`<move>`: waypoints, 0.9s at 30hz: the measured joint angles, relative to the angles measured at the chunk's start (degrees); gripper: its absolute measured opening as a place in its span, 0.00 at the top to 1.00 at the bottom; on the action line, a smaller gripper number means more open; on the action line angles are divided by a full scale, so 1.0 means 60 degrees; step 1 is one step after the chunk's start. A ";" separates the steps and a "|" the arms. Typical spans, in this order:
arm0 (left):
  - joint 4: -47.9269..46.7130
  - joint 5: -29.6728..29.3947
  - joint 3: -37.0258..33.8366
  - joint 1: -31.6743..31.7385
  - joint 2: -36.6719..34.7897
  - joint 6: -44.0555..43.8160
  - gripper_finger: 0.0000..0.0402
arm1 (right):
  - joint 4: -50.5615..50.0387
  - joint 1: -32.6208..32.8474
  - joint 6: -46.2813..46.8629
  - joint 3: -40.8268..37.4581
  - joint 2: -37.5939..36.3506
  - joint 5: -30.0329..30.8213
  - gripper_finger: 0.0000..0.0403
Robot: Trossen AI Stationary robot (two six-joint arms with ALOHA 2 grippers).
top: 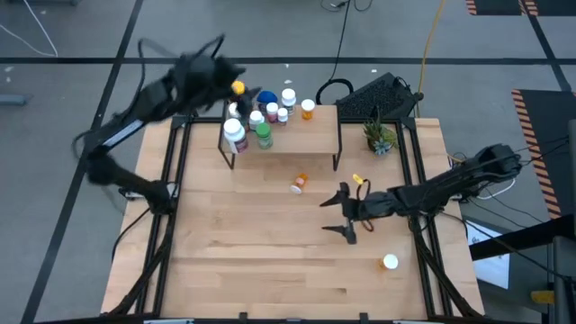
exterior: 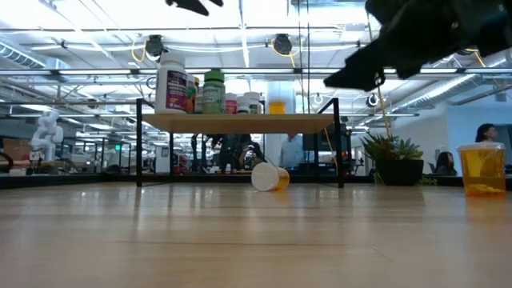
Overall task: Pick and place medicine bottles onto shelf by color
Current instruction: Put the top left orange pill bottle on the shelf, aligned with the other orange pill bottle
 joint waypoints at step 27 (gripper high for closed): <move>0.6870 -0.2306 -1.1384 -0.6233 -0.3605 -0.0992 0.16 | -0.5541 -0.3273 -0.7257 0.5303 0.5079 -0.0350 0.20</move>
